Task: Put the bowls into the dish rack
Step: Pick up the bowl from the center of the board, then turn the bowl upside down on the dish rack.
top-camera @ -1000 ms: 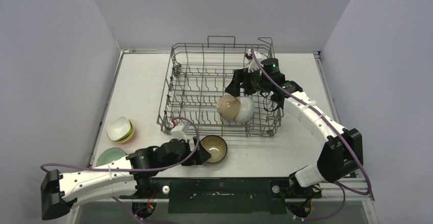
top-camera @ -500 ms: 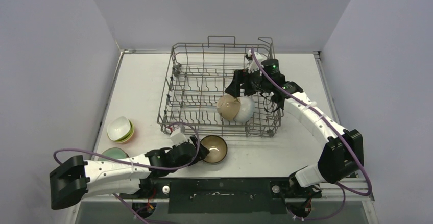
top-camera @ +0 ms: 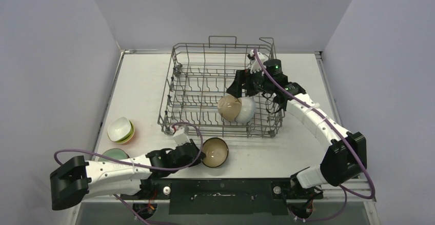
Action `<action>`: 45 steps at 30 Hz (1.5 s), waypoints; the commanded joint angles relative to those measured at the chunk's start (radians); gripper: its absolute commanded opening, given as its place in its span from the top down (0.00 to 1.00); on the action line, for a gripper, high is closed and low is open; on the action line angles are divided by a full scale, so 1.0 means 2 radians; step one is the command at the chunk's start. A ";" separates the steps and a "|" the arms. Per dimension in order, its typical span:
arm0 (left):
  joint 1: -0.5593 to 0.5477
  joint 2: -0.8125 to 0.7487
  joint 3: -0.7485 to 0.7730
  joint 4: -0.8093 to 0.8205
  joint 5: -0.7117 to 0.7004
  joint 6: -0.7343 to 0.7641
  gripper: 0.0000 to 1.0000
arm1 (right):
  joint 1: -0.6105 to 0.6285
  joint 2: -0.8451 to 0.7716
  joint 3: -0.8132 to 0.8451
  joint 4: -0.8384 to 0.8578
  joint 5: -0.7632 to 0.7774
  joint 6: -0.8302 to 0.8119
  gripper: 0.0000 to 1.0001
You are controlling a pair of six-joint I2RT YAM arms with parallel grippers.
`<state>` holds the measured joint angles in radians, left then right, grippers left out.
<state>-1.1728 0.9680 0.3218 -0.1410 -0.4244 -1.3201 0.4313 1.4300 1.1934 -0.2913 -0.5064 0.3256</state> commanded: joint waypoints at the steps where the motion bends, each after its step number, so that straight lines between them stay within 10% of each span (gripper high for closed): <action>1: -0.001 -0.024 0.013 0.019 0.009 0.017 1.00 | -0.004 -0.026 -0.001 0.021 -0.009 0.000 0.10; 26: 0.004 -0.087 0.242 0.003 -0.013 0.387 1.00 | -0.010 -0.071 0.007 0.036 -0.030 0.019 0.10; 45: 0.179 0.061 0.393 -0.013 0.026 0.442 1.00 | 0.005 -0.072 0.039 0.010 -0.030 0.022 0.10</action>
<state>-0.8223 1.0962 0.9932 -0.3073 -0.3920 -0.4507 0.4194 1.2537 1.2121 -0.2863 -0.5514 0.3649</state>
